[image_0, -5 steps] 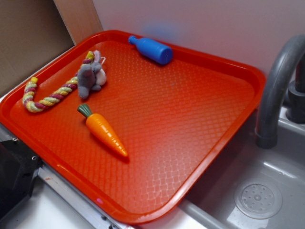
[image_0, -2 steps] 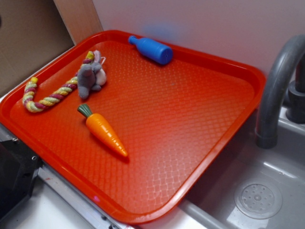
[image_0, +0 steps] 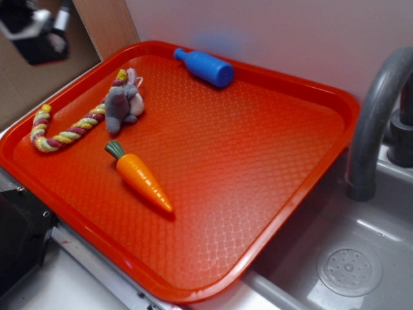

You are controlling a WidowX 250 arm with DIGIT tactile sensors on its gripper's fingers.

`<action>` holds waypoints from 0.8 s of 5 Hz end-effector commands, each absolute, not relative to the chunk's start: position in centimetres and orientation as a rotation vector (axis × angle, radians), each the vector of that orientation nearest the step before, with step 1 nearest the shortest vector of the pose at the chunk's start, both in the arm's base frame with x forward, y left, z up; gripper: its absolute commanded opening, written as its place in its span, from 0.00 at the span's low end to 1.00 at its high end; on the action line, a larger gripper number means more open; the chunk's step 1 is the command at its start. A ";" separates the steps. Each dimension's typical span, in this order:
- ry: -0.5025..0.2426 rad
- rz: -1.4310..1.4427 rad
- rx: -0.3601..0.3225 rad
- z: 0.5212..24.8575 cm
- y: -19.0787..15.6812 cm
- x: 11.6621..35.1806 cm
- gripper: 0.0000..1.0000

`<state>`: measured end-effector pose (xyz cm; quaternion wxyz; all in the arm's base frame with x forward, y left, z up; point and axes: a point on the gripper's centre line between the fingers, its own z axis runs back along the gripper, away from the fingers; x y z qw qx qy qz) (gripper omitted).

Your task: Grab the carrot.

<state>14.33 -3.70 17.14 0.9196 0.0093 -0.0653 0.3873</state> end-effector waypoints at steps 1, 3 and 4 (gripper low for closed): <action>-0.193 1.275 0.127 11.3 -6.6 18.1 1.00; -0.156 1.360 0.183 4.9 -5.4 17.8 1.00; -0.169 1.335 0.224 3.3 -4.9 17.3 1.00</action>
